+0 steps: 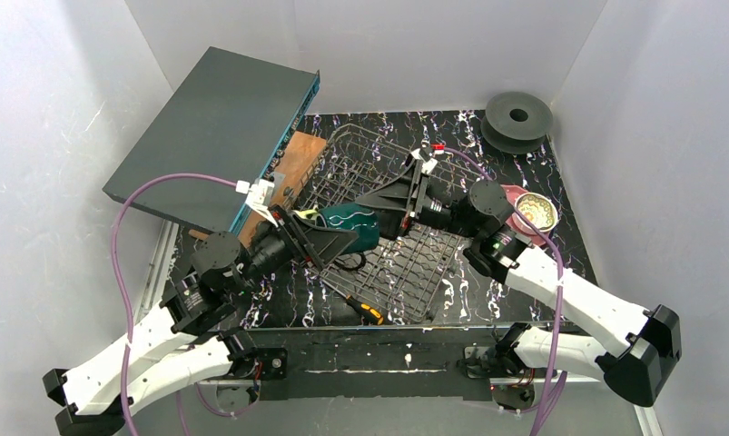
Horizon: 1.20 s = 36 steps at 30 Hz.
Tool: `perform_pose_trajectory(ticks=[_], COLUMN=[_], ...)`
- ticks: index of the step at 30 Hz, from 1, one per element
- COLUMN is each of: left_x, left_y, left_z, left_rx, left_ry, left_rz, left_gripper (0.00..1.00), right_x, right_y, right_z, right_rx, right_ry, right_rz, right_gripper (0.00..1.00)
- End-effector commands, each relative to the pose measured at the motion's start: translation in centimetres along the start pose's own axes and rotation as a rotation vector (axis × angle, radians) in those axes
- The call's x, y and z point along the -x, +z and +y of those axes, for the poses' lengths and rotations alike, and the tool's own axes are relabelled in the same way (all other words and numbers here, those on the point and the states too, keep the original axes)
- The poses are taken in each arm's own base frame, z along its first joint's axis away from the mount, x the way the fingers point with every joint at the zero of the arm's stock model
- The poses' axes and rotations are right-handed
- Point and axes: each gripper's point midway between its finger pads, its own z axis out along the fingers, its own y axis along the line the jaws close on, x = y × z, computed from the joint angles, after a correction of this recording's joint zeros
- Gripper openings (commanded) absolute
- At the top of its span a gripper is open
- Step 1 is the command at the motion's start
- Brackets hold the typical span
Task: Load the mixed dishes into the dish rack
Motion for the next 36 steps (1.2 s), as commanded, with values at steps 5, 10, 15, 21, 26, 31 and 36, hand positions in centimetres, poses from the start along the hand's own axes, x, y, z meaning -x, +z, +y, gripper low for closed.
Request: perform_pose_trajectory(ticks=[5,10,15,21,26,31,36], left_x=[2.1,2.9,3.1,3.1,2.3,3.0,1.6], left_y=[-1.8,-2.8,-3.4,-0.8,3.7,6.5,9.6], left_z=[-0.5,0.3,2.7,3.4,6.4,11.4,16.8], left_rx=[0.023,0.103,0.271,0.36,0.537,0.8,0.942], left_ry=[0.039,0.089,0.155,0.27,0.42,0.65,0.682], left_rz=[-0.056,-0.047,0.002,0.099,0.258,0.35,0.48], left_gripper=[0.0,0.0,0.0,0.0,0.0,0.0,0.0], right_x=[1.0,3.3,5.7,6.9,6.6,6.3,6.0], right_y=[-1.4,-5.4,-12.5,-20.3,-22.4,-23.7,-25.1], right_z=[-3.7,-7.6,-11.0,-12.9,-11.5,-10.7,-11.5], right_rx=[-0.174,-0.467,-0.822,-1.113,-1.089,-1.068,-1.101], right_ry=[-0.098,-0.239,-0.401,-0.567,-0.619,-0.646,-0.645], right_rz=[-0.052,-0.144,-0.219,-0.355,-0.446,-0.499,-0.515], right_gripper=[0.98,0.98,0.98,0.98,0.98,0.98,0.98])
